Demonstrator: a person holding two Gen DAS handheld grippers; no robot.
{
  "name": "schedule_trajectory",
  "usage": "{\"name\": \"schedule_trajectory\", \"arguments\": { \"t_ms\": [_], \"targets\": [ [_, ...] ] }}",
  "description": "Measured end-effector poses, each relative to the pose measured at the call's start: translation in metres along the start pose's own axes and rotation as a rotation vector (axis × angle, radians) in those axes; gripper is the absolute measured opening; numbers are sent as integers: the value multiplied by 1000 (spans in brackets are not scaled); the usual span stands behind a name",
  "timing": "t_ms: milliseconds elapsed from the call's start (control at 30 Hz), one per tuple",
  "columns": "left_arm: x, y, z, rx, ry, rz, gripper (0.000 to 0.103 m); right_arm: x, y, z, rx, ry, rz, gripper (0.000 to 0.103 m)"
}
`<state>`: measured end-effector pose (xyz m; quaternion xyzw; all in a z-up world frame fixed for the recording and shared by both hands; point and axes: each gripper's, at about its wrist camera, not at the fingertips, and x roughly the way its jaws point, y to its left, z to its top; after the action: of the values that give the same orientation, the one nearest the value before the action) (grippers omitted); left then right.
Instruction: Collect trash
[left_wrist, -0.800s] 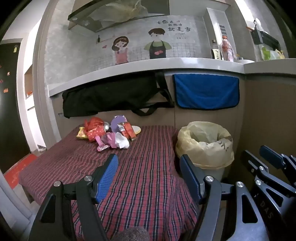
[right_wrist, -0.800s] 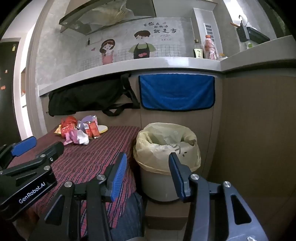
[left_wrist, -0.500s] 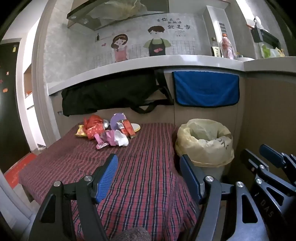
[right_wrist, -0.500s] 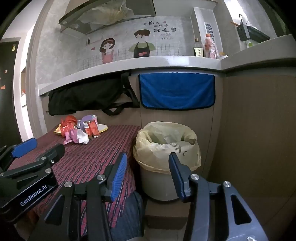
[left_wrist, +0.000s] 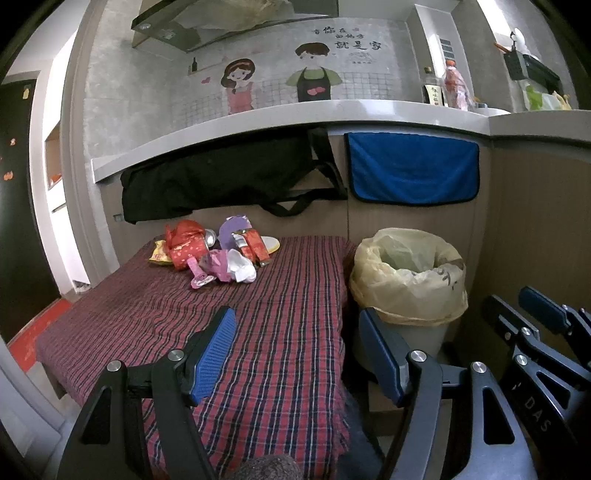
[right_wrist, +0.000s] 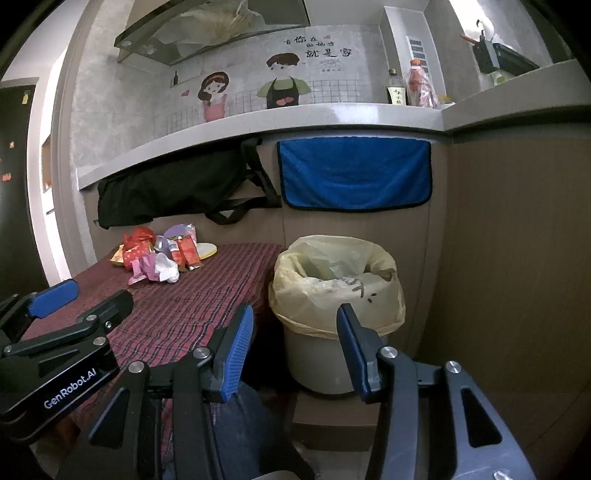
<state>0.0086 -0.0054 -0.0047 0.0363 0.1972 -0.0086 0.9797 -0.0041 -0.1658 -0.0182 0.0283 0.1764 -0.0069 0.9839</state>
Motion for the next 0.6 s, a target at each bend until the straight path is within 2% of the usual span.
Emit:
{"name": "schedule_trajectory", "arguments": {
  "t_ms": [600],
  "targets": [
    [-5,10,1,-11,-15,-10,70,-9,9,1,-12,-29,-8,45]
  ]
}}
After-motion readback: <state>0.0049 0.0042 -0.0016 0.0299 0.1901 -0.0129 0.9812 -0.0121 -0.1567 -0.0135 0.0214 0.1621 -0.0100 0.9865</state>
